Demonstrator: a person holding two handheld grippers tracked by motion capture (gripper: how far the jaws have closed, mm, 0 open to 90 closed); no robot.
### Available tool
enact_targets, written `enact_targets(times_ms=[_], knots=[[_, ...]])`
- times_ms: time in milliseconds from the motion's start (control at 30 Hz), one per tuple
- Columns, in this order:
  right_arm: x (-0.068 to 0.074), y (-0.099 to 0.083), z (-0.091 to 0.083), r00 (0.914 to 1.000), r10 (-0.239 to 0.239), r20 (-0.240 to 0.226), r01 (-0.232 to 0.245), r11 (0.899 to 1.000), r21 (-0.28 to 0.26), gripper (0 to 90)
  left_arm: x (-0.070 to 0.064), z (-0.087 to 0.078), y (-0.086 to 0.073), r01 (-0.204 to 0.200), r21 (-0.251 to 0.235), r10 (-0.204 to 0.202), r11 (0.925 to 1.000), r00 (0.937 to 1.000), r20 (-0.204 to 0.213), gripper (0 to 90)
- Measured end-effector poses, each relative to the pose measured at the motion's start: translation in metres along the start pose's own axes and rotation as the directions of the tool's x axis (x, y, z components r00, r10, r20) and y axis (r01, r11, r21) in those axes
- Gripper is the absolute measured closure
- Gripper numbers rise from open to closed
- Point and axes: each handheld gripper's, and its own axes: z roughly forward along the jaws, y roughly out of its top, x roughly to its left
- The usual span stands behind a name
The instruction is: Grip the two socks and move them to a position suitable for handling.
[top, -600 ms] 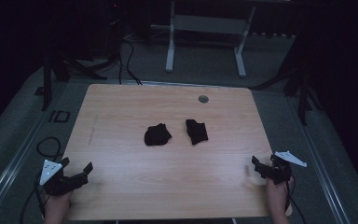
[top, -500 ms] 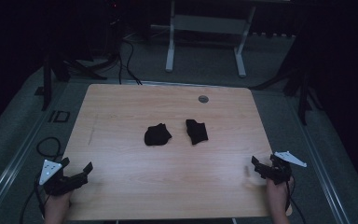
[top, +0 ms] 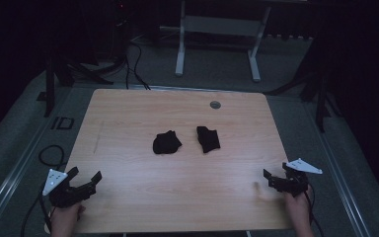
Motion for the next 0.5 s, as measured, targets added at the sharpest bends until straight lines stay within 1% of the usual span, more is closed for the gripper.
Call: enact_targets(times_ms=[33,67,100,133,167,200,267,300,333,367,467,500], knots=[[0.0,0.0,0.0,1.0,0.0,0.0,0.0,1.0,0.0,13.1,0.0,0.0,0.0,0.0,0.0,0.0,1.0,1.0,0.0,5.7],[0.003,0.004,-0.002,0.9997,-0.002,-0.025,0.002,1.0,0.001,13.4,-0.003,0.0,0.001,0.001,0.012,-0.001,0.9999,0.9999,0.014,5.4],[0.004,0.006,-0.001,0.9995,0.001,-0.032,0.0,1.0,0.012,13.5,-0.003,0.0,0.001,0.001,0.012,-0.001,0.9999,0.9999,0.014,5.3],[0.005,0.008,-0.001,0.9988,0.001,-0.049,0.0,1.0,0.023,13.6,-0.006,0.003,0.002,-0.006,0.08,0.003,0.9968,0.9995,0.031,5.4],[0.005,0.008,-0.001,0.9988,0.001,-0.049,0.0,1.0,0.023,13.6,-0.006,0.003,0.002,-0.006,0.08,0.003,0.9968,0.9995,0.031,5.4],[0.009,0.011,0.002,0.996,0.001,-0.09,0.004,0.998,0.056,13.5,-0.011,0.006,0.001,-0.034,0.111,0.028,0.9933,0.998,0.056,5.4],[0.015,0.014,0.006,0.9935,-0.019,-0.112,0.029,0.996,0.088,13.3,-0.017,0.006,0.002,-0.069,0.12,0.061,0.9903,0.9957,0.07,5.3],[0.017,0.016,0.008,0.9905,-0.026,-0.135,0.039,0.994,0.098,13.1,-0.02,0.007,0.003,-0.08,0.119,0.071,0.9897,0.9945,0.076,5.1],[0.017,0.016,0.008,0.9905,-0.026,-0.135,0.039,0.994,0.098,13.1,-0.02,0.007,0.003,-0.08,0.119,0.071,0.9897,0.9945,0.076,4.2],[0.023,0.018,0.012,0.984,-0.035,-0.174,0.057,0.991,0.122,12.9,-0.025,0.009,0.002,-0.098,0.13,0.086,0.9867,0.9913,0.1,3.9],[0.031,0.023,0.019,0.9758,-0.046,-0.214,0.074,0.989,0.124,12.5,-0.032,0.011,0.0,-0.14,0.145,0.122,0.9795,0.9842,0.128,2.8],[0.034,0.025,0.021,0.9747,-0.05,-0.218,0.077,0.99,0.12,12.5,-0.032,0.011,0.0,-0.14,0.145,0.122,0.9795,0.9842,0.128,2.8]])
